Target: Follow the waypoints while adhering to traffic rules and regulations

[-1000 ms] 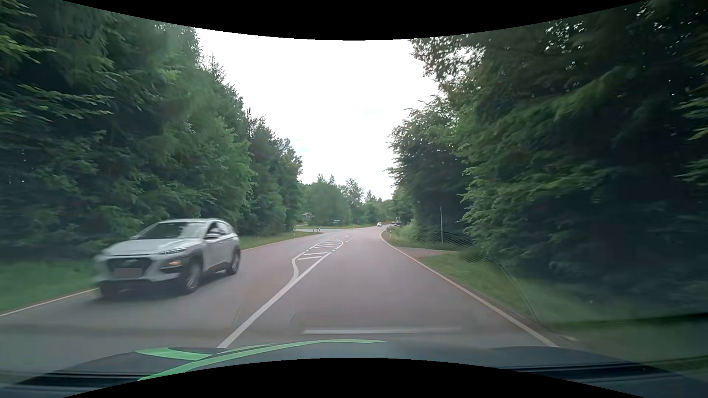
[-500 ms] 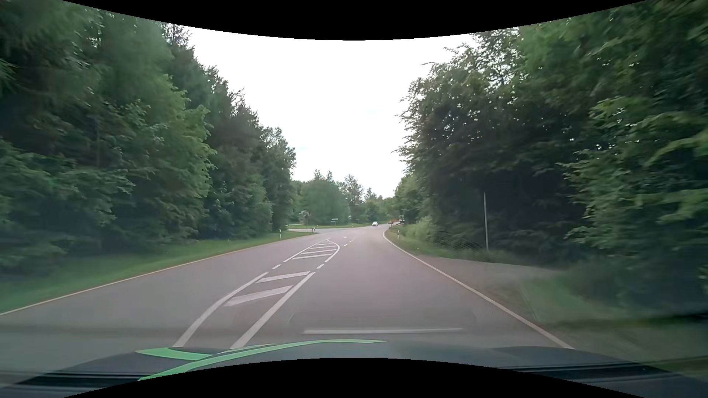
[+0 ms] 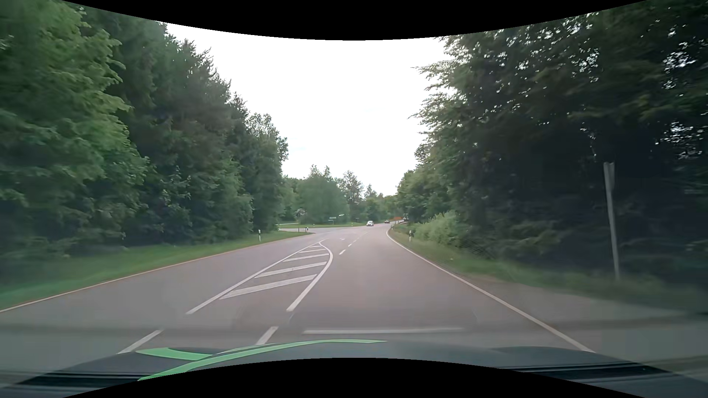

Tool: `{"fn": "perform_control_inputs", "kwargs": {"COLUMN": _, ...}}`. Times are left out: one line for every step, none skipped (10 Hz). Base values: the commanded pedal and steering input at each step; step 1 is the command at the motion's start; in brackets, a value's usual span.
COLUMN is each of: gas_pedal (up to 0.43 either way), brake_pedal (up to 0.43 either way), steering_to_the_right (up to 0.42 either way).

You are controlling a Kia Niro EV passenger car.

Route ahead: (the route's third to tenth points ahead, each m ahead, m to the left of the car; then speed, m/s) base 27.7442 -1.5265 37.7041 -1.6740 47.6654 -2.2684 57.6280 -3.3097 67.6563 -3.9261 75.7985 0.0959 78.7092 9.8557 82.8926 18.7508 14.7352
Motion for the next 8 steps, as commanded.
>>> {"fn": "perform_control_inputs", "kwargs": {"gas_pedal": 0.0, "brake_pedal": 0.195, "steering_to_the_right": -0.001}}
{"fn": "perform_control_inputs", "kwargs": {"gas_pedal": 0.0, "brake_pedal": 0.195, "steering_to_the_right": -0.001}}
{"fn": "perform_control_inputs", "kwargs": {"gas_pedal": 0.0, "brake_pedal": 0.201, "steering_to_the_right": -0.003}}
{"fn": "perform_control_inputs", "kwargs": {"gas_pedal": 0.0, "brake_pedal": 0.201, "steering_to_the_right": -0.005}}
{"fn": "perform_control_inputs", "kwargs": {"gas_pedal": 0.0, "brake_pedal": 0.201, "steering_to_the_right": -0.007}}
{"fn": "perform_control_inputs", "kwargs": {"gas_pedal": 0.0, "brake_pedal": 0.201, "steering_to_the_right": -0.007}}
{"fn": "perform_control_inputs", "kwargs": {"gas_pedal": 0.0, "brake_pedal": 0.201, "steering_to_the_right": -0.007}}
{"fn": "perform_control_inputs", "kwargs": {"gas_pedal": 0.0, "brake_pedal": 0.201, "steering_to_the_right": -0.005}}
